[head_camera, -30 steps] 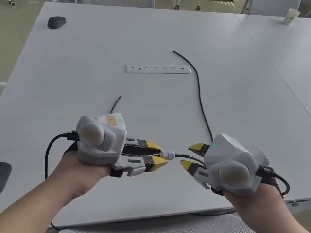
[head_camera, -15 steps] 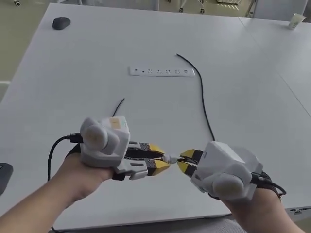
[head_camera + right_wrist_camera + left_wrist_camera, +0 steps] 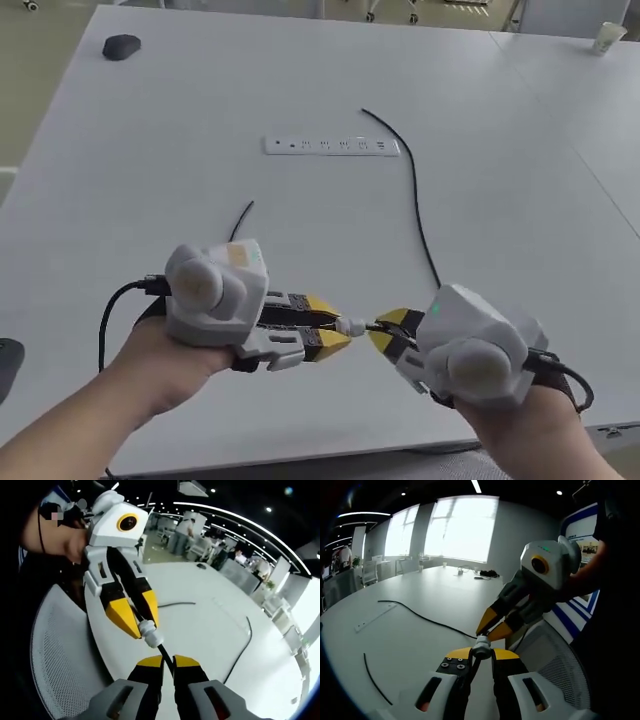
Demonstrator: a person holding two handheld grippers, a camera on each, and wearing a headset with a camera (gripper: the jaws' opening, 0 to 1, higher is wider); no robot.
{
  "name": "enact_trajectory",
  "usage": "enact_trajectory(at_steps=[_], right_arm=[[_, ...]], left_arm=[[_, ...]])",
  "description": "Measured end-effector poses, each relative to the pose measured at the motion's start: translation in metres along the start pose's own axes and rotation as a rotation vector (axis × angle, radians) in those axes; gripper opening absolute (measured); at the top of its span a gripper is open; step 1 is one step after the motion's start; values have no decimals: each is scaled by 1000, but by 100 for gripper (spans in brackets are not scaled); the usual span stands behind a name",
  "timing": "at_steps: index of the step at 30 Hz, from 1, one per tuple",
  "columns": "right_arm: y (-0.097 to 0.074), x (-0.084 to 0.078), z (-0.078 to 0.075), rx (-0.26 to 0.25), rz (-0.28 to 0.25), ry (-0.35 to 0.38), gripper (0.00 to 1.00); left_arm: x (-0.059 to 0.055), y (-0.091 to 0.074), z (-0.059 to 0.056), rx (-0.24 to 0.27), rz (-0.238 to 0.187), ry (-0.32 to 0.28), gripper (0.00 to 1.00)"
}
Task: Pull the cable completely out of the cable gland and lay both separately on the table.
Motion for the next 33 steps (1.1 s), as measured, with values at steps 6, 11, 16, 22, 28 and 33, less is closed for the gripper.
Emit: enact_trajectory(at_steps=[6,11,16,22,28,33], right_arm=[[1,-2,-1,-7,5,26,1],[2,-10,-9,-26,18,68,1],[4,-23,-19,-56,36,143,1],[6,-40,-23,-83,64,298,1],[11,-57,-25,-94,96,413,1],[16,-67,-24,-89,128,505,0]], left_arm=[[0,0,1,6,2,4,15],[-1,-3,2,10,-2,-3,15],[0,-4,2,15,-8,-5,15],[1,-2,2,12,-8,-4,15],[-1,0,1,6,-1,-5,15],[-1,2,1,3,1,6,15]])
Point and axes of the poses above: the centre of the closed fingertips' face, and the gripper's own axes: y roughly forward along the fingers, z roughly to its left, x roughly out of its top, the point moved 6 cm from there along -y, roughly backward along the fingers
